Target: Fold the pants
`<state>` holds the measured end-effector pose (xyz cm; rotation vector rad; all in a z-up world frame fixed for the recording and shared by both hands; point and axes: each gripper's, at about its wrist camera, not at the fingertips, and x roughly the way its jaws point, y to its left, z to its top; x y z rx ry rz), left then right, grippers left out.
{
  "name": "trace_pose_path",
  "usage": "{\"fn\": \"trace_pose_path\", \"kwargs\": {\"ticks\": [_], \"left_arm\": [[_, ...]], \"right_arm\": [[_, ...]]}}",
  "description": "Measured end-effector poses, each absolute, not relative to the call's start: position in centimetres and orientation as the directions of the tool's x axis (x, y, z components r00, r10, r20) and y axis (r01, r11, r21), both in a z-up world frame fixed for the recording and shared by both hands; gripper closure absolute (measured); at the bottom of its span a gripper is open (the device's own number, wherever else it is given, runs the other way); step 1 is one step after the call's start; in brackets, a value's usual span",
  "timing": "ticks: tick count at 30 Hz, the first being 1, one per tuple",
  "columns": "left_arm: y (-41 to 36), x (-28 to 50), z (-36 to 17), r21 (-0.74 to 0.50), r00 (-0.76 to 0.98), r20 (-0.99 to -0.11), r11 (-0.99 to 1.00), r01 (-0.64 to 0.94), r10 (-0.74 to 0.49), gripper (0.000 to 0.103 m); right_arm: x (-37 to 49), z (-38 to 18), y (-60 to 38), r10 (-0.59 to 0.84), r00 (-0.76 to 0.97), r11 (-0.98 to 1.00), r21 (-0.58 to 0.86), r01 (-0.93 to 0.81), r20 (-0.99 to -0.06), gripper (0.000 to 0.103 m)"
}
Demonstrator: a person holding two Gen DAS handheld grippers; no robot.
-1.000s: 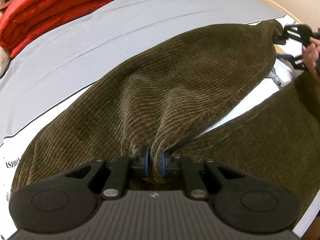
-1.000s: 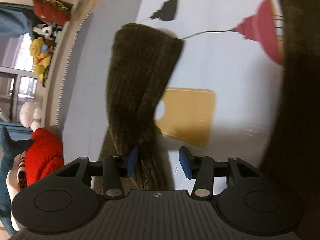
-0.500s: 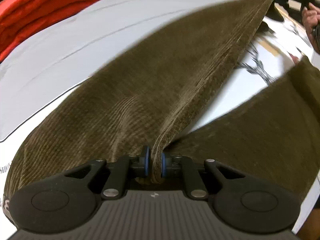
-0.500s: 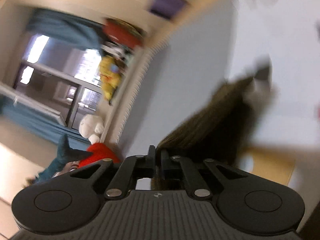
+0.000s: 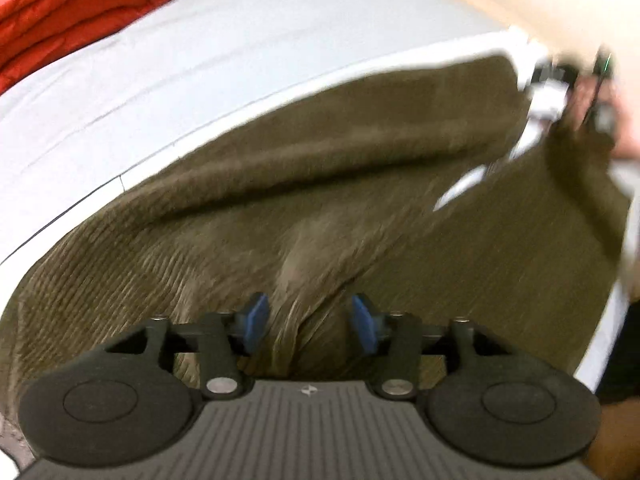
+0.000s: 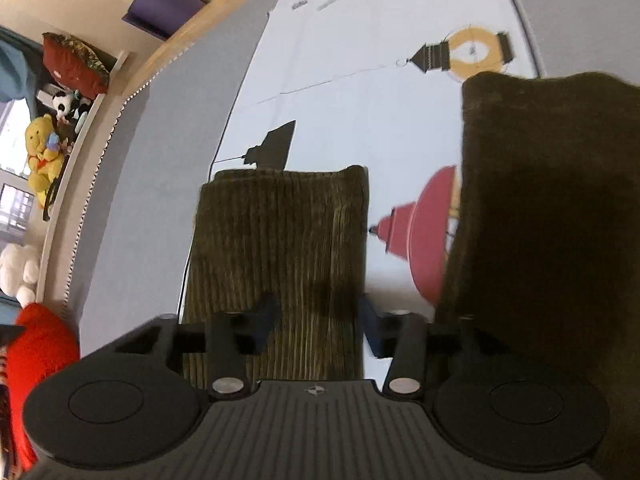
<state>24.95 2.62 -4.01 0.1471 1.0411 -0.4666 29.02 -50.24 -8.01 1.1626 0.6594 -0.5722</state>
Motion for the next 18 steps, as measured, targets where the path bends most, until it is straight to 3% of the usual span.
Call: {"fn": "trace_pose_path", "kwargs": {"ticks": [2, 3, 4, 13, 16, 18], "left_arm": [[3.6, 25.4, -3.2, -0.150, 0.449, -0.829, 0.906, 0.396, -0.334, 0.045], [4.0, 25.7, -2.9, -0.156, 0.466, -0.822, 0.916, 0.370, -0.328, 0.045], [4.5, 26.1, -2.9, -0.147, 0.483, -0.821, 0.930, 0.338, -0.305, 0.045], [5.8, 28.3, -2.9, -0.098, 0.545, -0.821, 0.982, 0.161, -0.171, 0.045], [5.5, 28.0, -2.7, -0.079, 0.551, -0.819, 0.982, 0.170, -0.161, 0.045], [5.5, 28.0, -2.9, -0.066, 0.550, -0.822, 0.983, 0.171, -0.151, 0.045]], "right_arm": [[30.0, -8.6, -50.9, -0.055, 0.699, 0.288, 0.659, 0.695, -0.713, 0.054], [30.1, -8.4, -51.0, -0.056, 0.702, 0.302, 0.658, 0.690, -0.710, 0.062], [30.5, -7.9, -51.1, -0.071, 0.686, 0.338, 0.630, 0.699, -0.724, 0.095], [30.8, -6.1, -49.5, -0.256, 0.432, 0.316, 0.347, 0.883, -0.865, 0.091], [30.7, -3.9, -48.2, -0.441, 0.364, 0.321, 0.234, 0.918, -0.820, 0.082], [30.9, -2.1, -46.9, -0.511, 0.437, 0.384, 0.258, 0.887, -0.741, 0.081]]}}
